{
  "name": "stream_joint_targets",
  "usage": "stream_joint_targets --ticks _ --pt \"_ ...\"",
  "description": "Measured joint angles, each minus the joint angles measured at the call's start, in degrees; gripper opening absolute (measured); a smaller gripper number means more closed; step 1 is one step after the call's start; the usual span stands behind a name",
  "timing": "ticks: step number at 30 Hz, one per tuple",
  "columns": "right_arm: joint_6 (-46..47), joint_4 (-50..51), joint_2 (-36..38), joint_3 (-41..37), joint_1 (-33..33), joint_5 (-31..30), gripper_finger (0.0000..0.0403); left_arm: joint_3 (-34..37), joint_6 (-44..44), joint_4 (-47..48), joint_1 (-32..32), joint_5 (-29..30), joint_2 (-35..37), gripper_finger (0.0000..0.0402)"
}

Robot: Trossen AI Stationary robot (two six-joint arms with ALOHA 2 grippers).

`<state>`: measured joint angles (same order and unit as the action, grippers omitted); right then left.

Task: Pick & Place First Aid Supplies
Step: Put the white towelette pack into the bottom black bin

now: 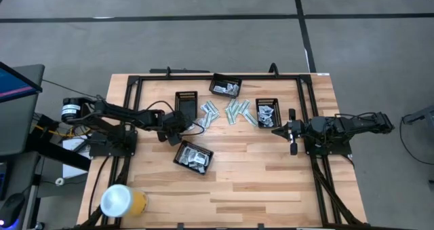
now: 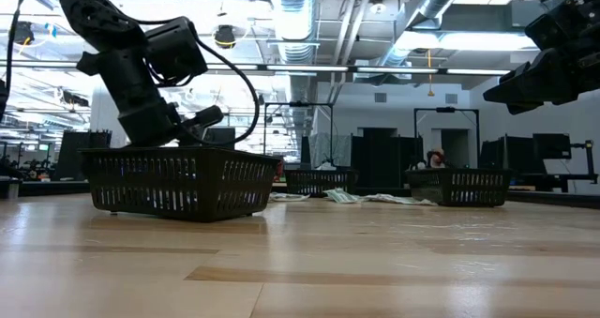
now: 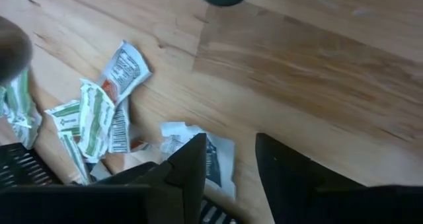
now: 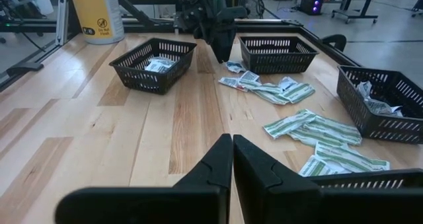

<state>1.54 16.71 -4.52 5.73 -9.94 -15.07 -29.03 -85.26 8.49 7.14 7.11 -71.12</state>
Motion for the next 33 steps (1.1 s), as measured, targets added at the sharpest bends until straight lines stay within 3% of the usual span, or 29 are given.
stream_joint_targets --ticks 33 --pt "0.0 0.0 0.0 0.0 0.0 0.0 0.0008 2.6 0.2 -5.3 0.0 0.4 -0.1 0.0132"
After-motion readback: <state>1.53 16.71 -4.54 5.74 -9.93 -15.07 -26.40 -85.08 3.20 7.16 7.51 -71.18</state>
